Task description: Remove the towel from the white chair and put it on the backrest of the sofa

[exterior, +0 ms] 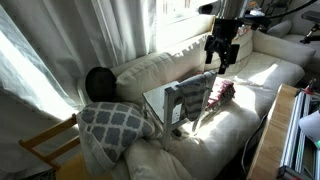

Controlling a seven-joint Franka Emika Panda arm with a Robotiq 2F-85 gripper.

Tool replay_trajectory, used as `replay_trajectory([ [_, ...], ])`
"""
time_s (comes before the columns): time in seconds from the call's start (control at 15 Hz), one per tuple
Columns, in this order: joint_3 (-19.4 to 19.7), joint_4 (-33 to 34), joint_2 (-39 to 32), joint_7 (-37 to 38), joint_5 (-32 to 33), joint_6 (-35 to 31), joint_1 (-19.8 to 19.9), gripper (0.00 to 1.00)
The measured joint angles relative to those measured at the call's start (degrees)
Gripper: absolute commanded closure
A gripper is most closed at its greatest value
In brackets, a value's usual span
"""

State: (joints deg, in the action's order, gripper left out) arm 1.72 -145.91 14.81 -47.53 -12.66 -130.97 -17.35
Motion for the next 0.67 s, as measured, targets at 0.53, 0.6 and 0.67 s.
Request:
replay_trajectory([
  [0.53,-1.91,1.65,-3.84,-0.92,-0.53,-3.37,0.95,0.00],
  [0.6,-2.06,1.67,-3.89,-0.87,-0.69,-3.47,1.09,0.00],
  [0.67,-2.17,1.69,-4.14,-0.87,-1.14,-4.09,1.17,0.00],
])
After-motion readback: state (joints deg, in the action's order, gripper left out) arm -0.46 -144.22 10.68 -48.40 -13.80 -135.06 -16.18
